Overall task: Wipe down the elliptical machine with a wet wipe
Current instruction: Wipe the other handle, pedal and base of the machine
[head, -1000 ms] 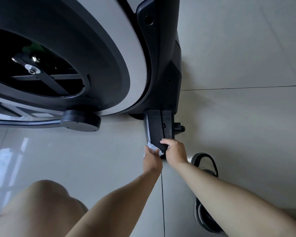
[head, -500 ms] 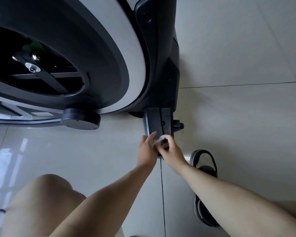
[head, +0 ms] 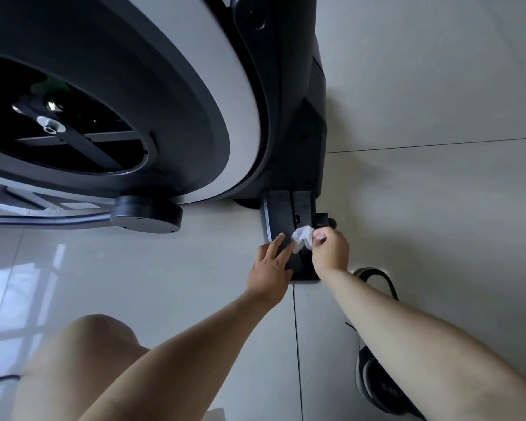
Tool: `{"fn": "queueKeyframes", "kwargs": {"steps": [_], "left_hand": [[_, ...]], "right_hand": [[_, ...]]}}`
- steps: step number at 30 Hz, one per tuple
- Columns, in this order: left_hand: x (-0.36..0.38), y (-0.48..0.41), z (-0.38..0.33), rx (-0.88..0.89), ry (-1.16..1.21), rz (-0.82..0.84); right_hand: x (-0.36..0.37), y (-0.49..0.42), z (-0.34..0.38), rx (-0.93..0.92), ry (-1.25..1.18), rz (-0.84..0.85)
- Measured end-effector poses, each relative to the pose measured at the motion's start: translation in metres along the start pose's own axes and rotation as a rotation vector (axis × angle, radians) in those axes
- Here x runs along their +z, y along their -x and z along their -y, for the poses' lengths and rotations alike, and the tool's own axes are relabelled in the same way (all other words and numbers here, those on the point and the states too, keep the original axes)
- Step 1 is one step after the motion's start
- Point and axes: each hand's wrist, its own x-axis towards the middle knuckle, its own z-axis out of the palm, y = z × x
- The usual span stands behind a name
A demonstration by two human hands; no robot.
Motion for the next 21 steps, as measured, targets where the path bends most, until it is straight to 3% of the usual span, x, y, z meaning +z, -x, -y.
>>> {"fn": "queueKeyframes", "kwargs": {"steps": [6, 11, 15, 21], "left_hand": [[0.008, 0.000, -0.010, -0.050, 0.048, -0.070], [0.010, -0.001, -0.011, -0.055, 0.066, -0.091], [0.010, 0.002, -0.005, -0.022, 0.096, -0.092], [0.013, 0.008, 0.001, -0.043, 0.163, -0.093]], "right_hand": [[0.009, 0.025, -0.017, 0.196, -0.062, -0.007], [0.011, 0.002, -0.011, 0.121, 0.004, 0.131], [0.017, 0.017, -0.040, 0.163, 0.009, 0.171], [0.002, 0.034, -0.036, 0.415, 0.036, 0.159]]}}
